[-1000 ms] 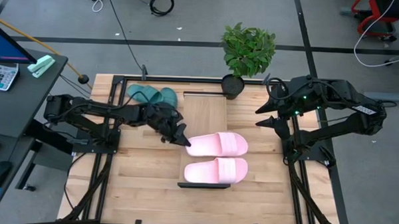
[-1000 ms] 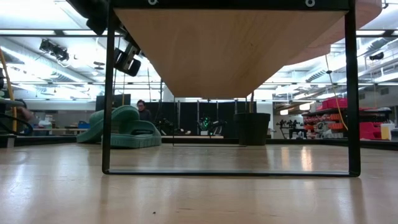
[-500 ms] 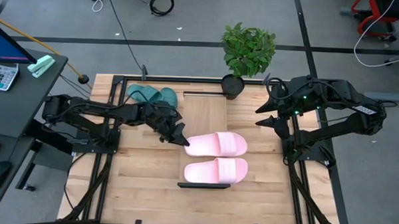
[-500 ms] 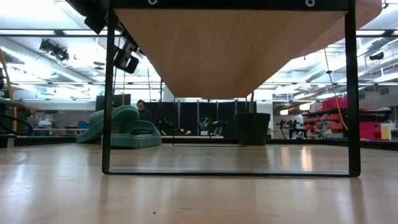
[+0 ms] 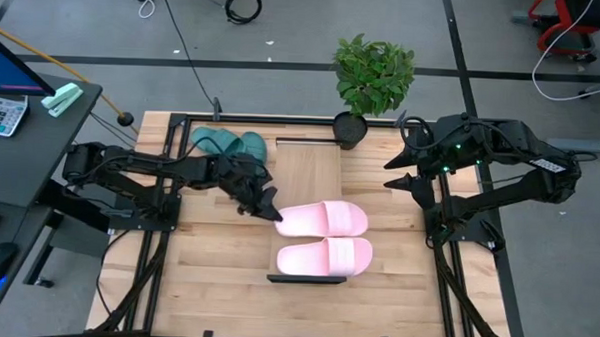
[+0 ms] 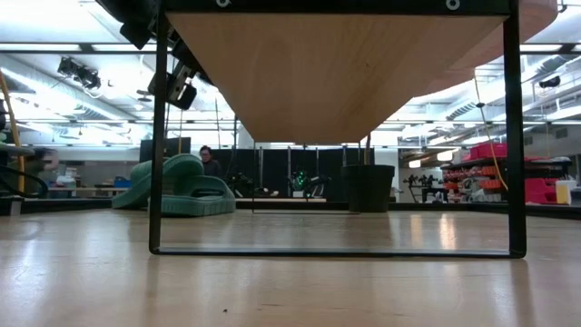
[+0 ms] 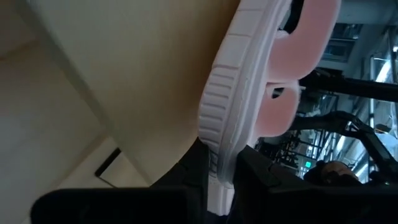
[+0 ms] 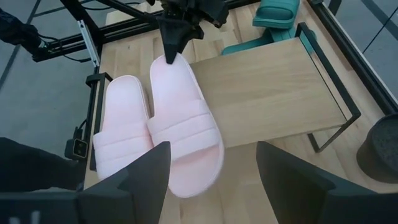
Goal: Pick and place slides into the shelf
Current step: Put the pink slide on the shelf
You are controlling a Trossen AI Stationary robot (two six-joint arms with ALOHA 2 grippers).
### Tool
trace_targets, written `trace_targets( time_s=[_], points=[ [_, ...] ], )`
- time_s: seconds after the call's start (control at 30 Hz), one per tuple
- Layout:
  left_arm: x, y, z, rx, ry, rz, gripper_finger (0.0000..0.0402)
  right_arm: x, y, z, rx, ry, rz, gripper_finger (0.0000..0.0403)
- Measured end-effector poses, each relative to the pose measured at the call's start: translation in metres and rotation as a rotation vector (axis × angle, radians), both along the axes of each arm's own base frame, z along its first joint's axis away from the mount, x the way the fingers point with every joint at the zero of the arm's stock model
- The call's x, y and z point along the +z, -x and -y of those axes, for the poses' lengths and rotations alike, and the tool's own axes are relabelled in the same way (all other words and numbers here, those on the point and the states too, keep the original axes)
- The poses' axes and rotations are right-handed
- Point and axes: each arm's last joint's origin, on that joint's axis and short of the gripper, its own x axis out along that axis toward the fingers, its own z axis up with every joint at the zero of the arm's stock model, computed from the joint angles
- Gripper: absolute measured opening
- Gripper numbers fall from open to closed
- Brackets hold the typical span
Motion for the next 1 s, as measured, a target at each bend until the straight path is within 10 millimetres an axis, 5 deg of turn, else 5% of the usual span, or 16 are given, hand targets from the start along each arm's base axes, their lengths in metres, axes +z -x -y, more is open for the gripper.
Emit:
trace_targets(
  time_s=[1.0],
  points=[
    [-0.0066,-0.0021,-0.0038,0.022,-0.062,-0.02,0.0051,0.0,-0.0002,0.0003,-0.007,0.009,0.0,0.0244]
  ],
)
